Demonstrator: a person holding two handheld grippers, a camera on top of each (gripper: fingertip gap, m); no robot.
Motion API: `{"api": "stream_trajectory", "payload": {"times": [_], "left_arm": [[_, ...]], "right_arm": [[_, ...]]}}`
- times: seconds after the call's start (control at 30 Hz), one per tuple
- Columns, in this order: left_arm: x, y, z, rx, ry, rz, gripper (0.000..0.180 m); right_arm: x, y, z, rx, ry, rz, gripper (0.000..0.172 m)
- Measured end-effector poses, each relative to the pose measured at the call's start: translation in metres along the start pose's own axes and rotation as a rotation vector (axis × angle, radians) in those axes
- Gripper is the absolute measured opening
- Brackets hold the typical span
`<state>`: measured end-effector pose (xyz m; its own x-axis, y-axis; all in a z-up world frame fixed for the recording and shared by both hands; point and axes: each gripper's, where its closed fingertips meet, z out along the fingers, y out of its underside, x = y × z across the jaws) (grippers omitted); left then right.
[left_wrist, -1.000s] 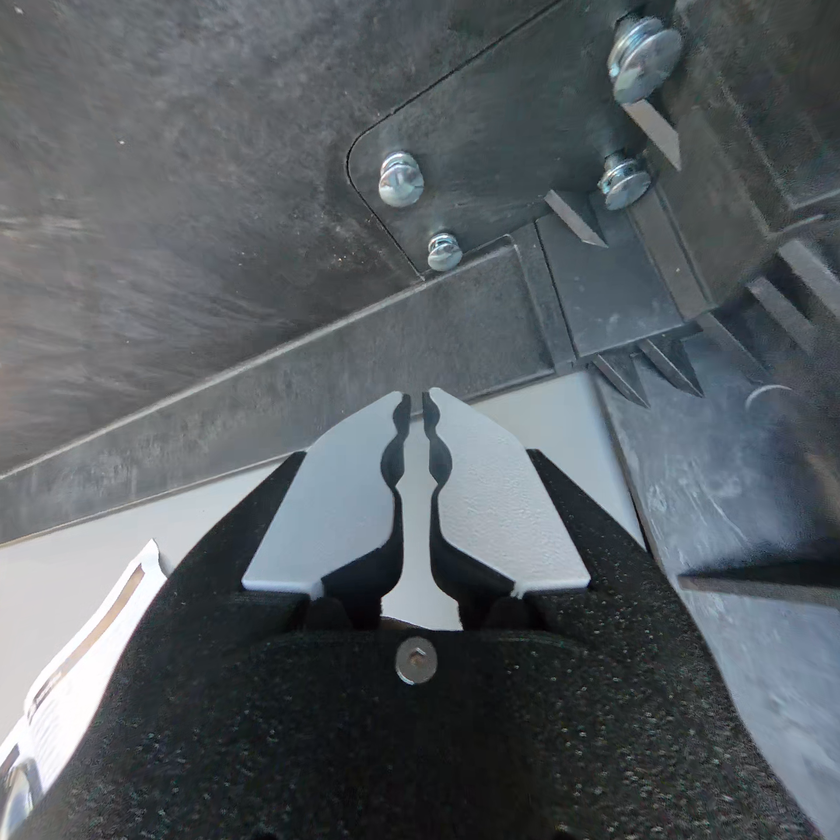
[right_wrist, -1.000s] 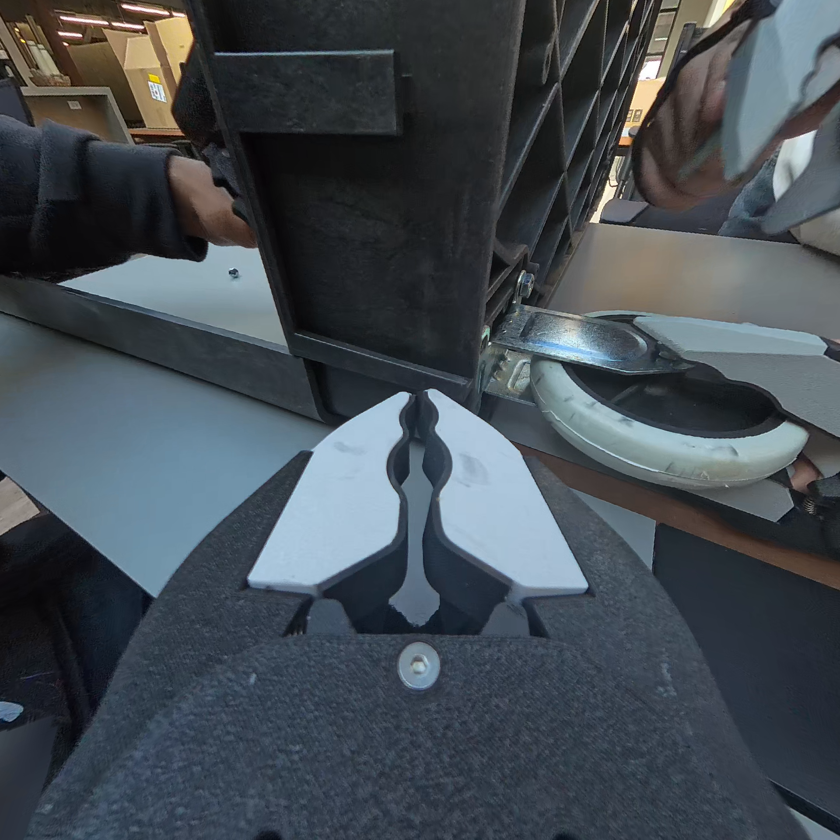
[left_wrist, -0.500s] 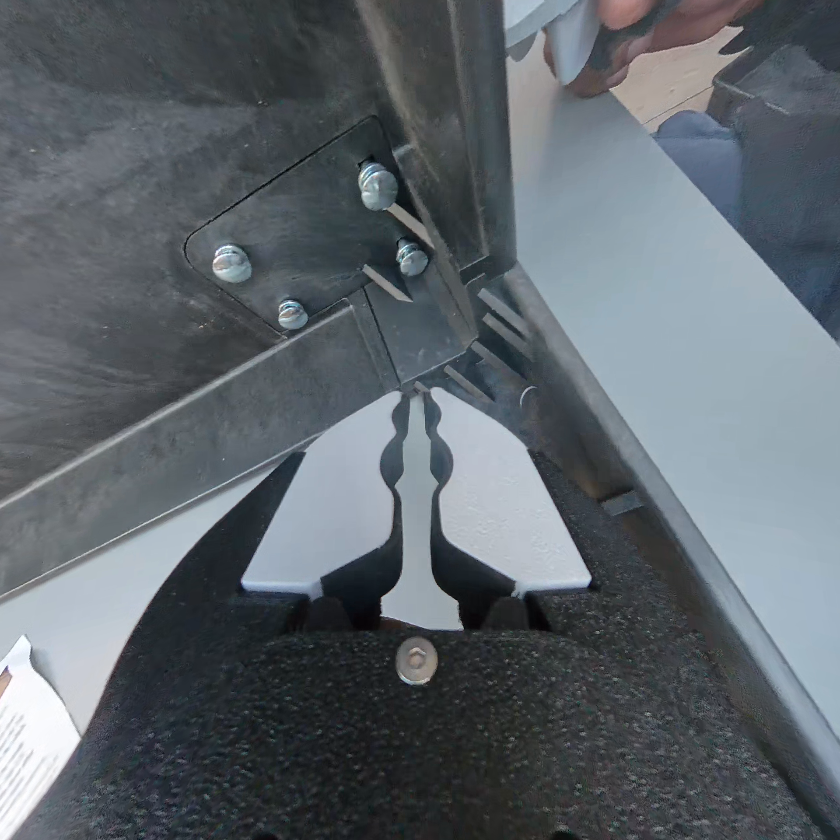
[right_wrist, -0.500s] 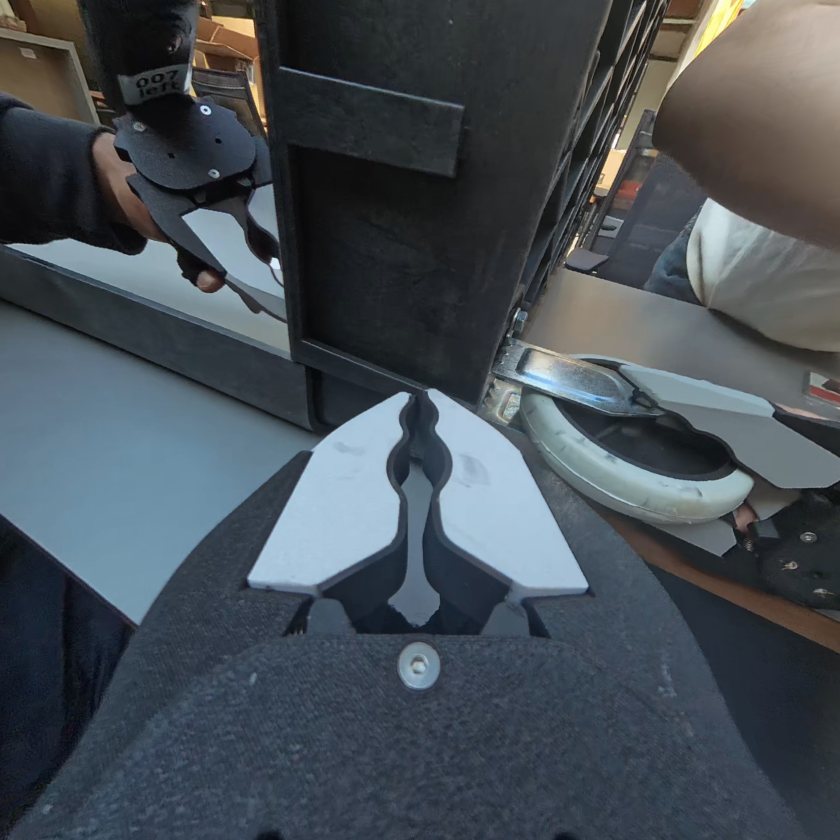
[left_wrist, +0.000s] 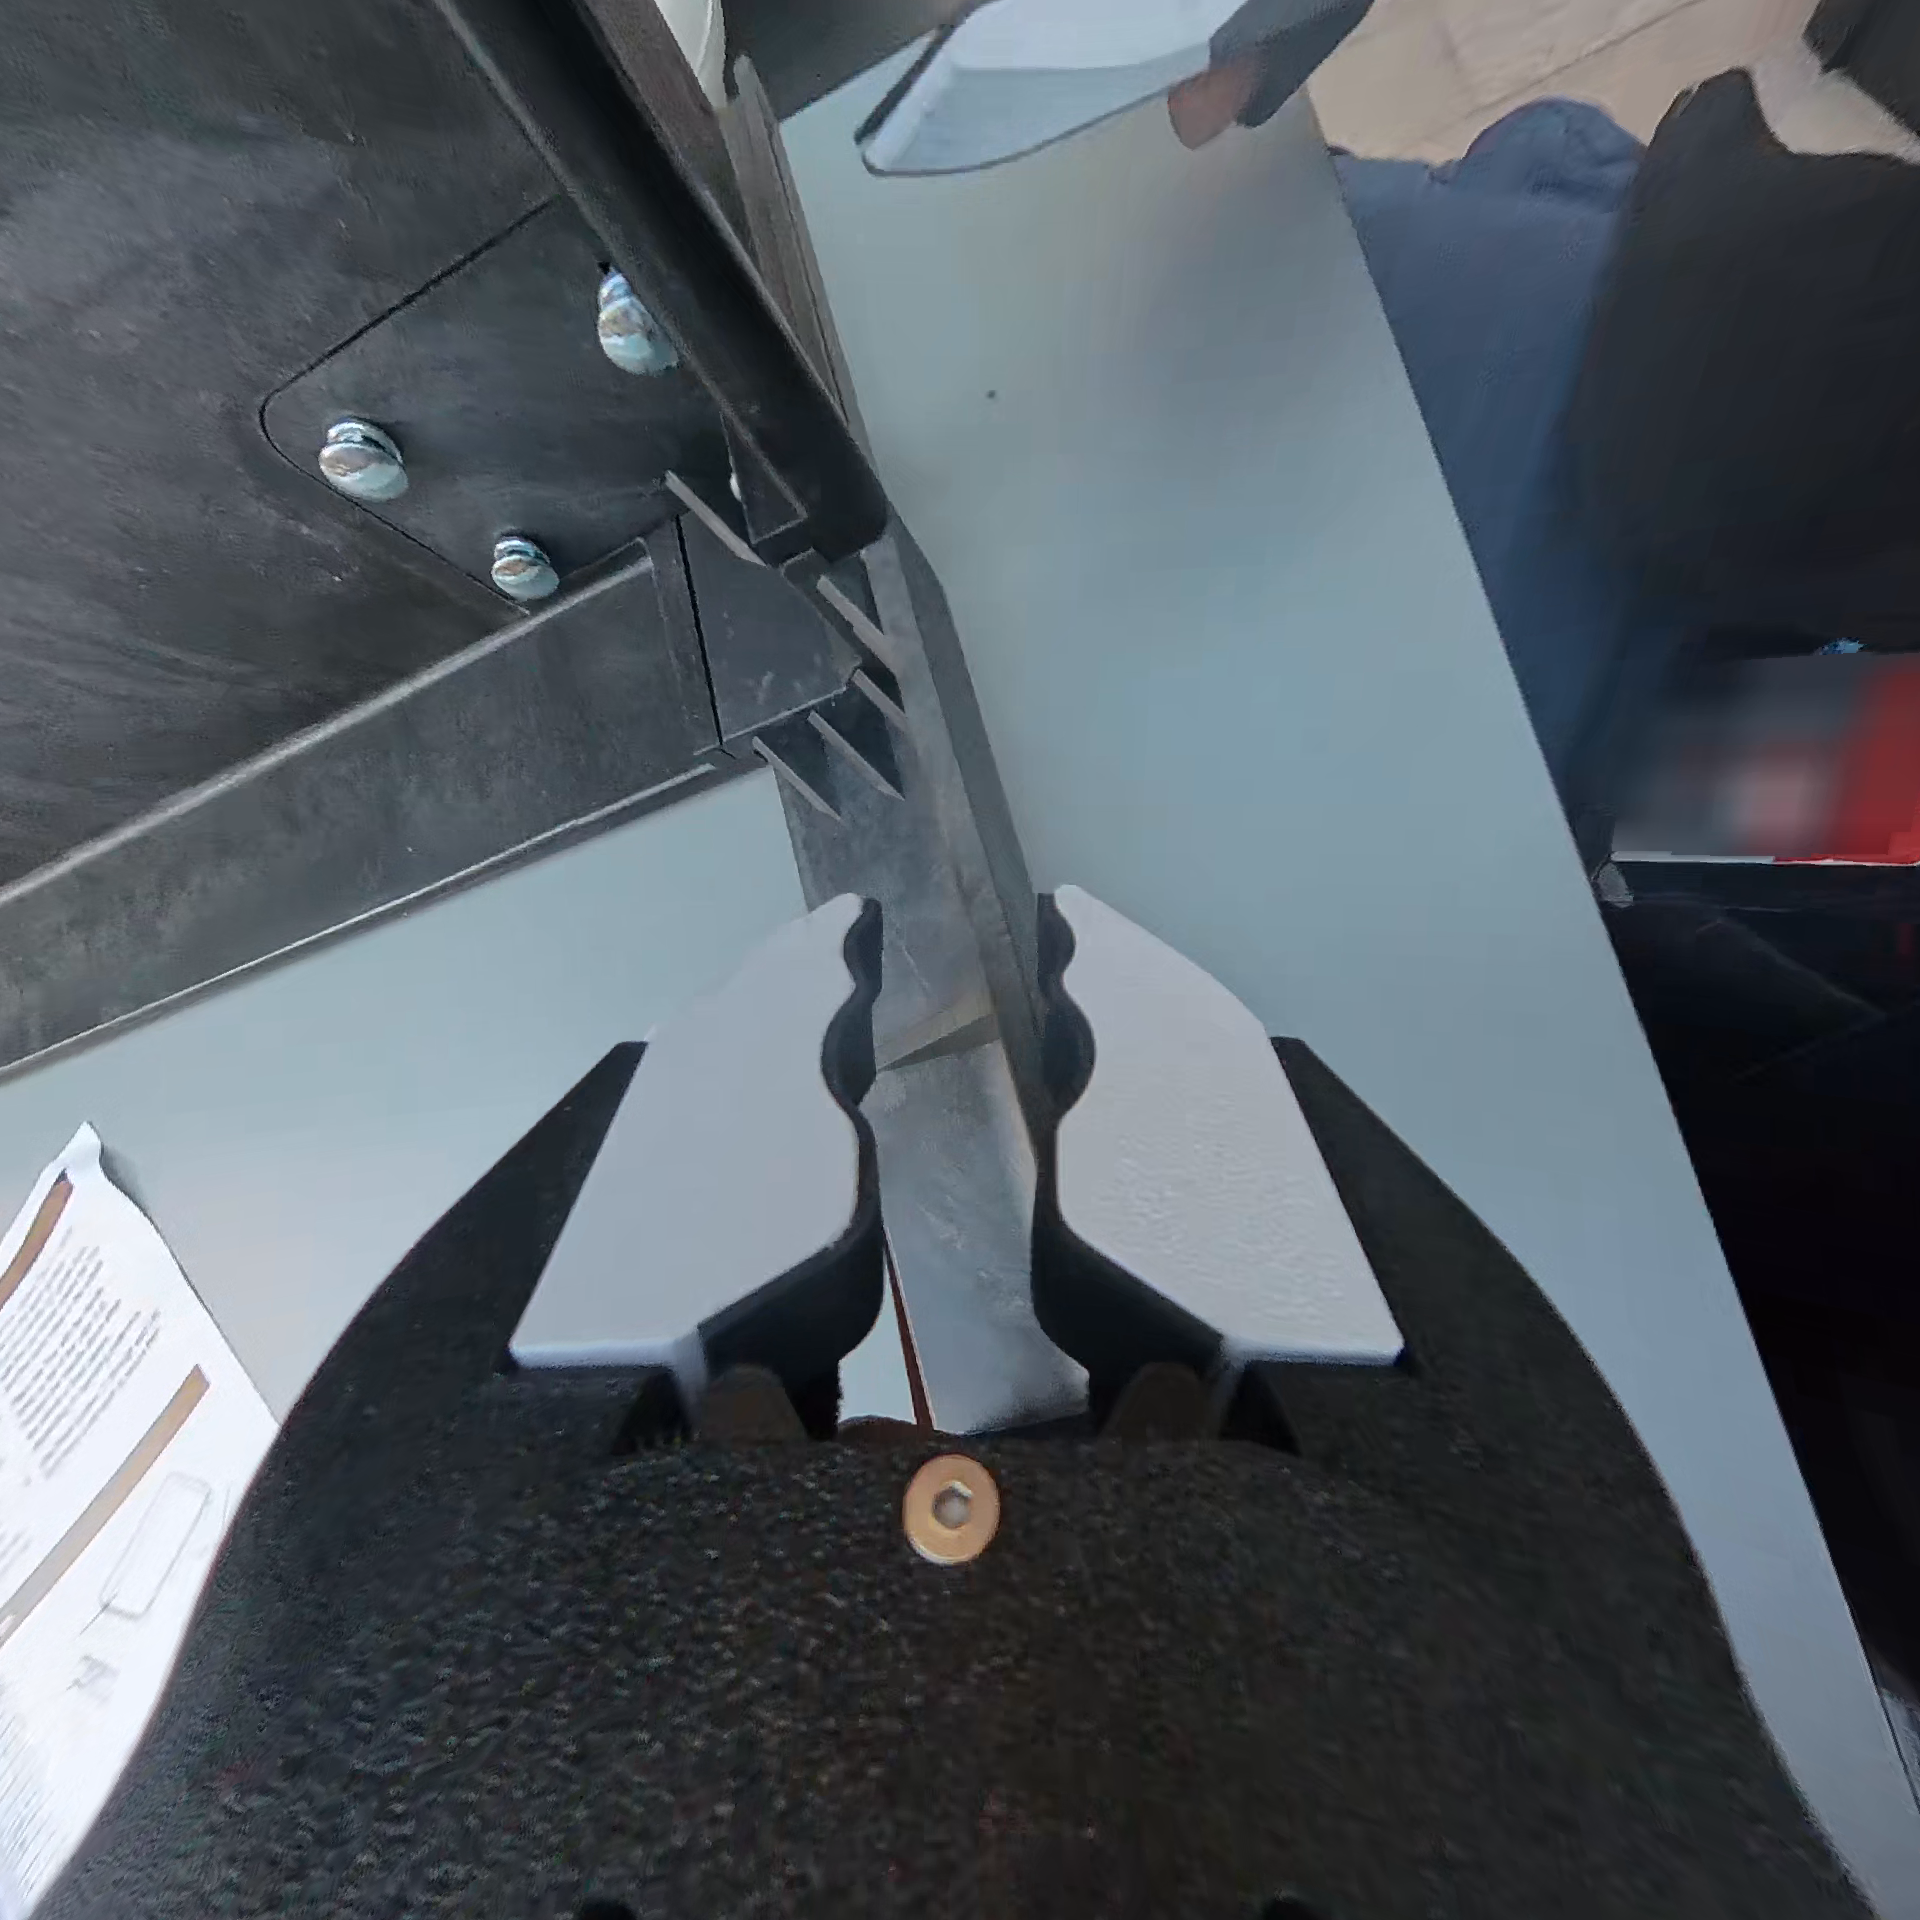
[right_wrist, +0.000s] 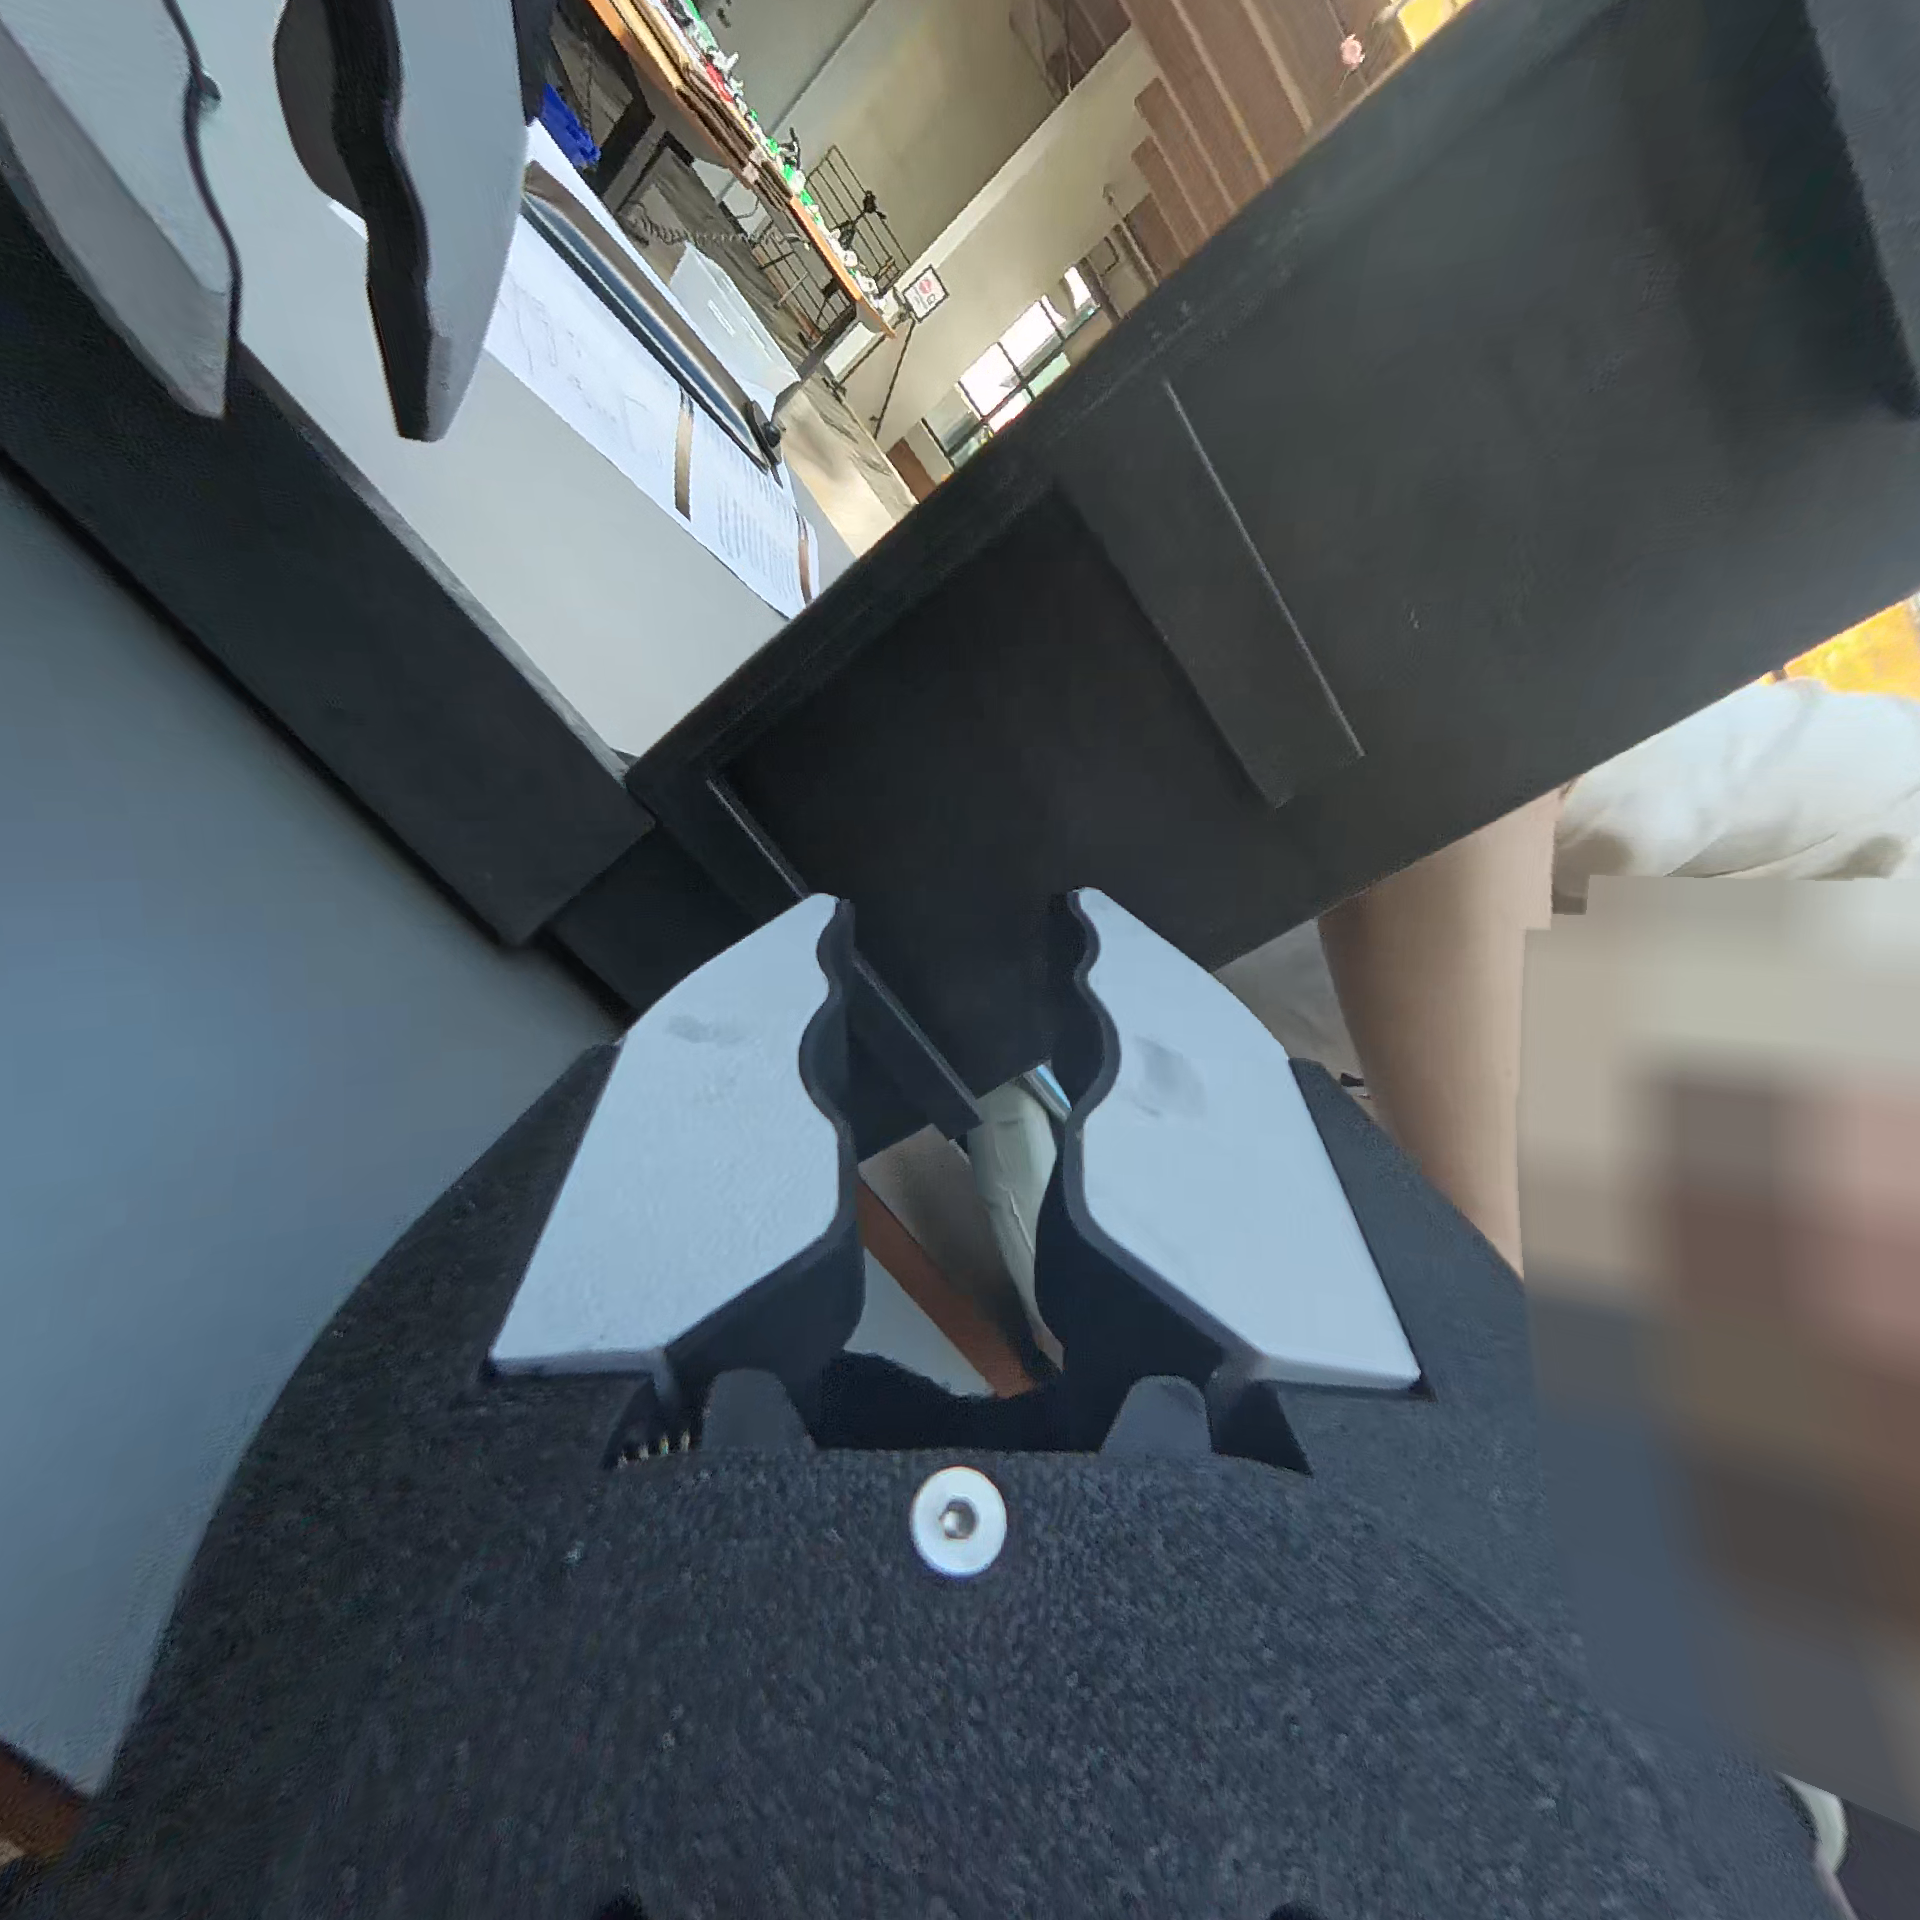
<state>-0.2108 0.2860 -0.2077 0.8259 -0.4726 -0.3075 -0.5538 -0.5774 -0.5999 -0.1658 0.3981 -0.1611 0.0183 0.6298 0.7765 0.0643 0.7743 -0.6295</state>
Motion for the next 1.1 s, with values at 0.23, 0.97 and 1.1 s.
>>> {"api": "stream_trajectory", "payload": {"times": [0.23, 0.97, 1.1], "left_arm": [[0.011, 0.02, 0.012, -0.212, -0.056, 0.091, 0.025], [0.007, 0.035, 0.027, -0.421, -0.137, 0.095, 0.027], [0.007, 0.035, 0.027, -0.419, -0.126, 0.077, 0.026]], "right_arm": [[-0.003, -0.002, 0.009, -0.025, 0.013, -0.113, 0.042], [-0.021, 0.011, 0.018, -0.082, -0.019, -0.157, 0.027], [-0.025, 0.011, 0.019, -0.093, -0.05, -0.134, 0.018]]}}
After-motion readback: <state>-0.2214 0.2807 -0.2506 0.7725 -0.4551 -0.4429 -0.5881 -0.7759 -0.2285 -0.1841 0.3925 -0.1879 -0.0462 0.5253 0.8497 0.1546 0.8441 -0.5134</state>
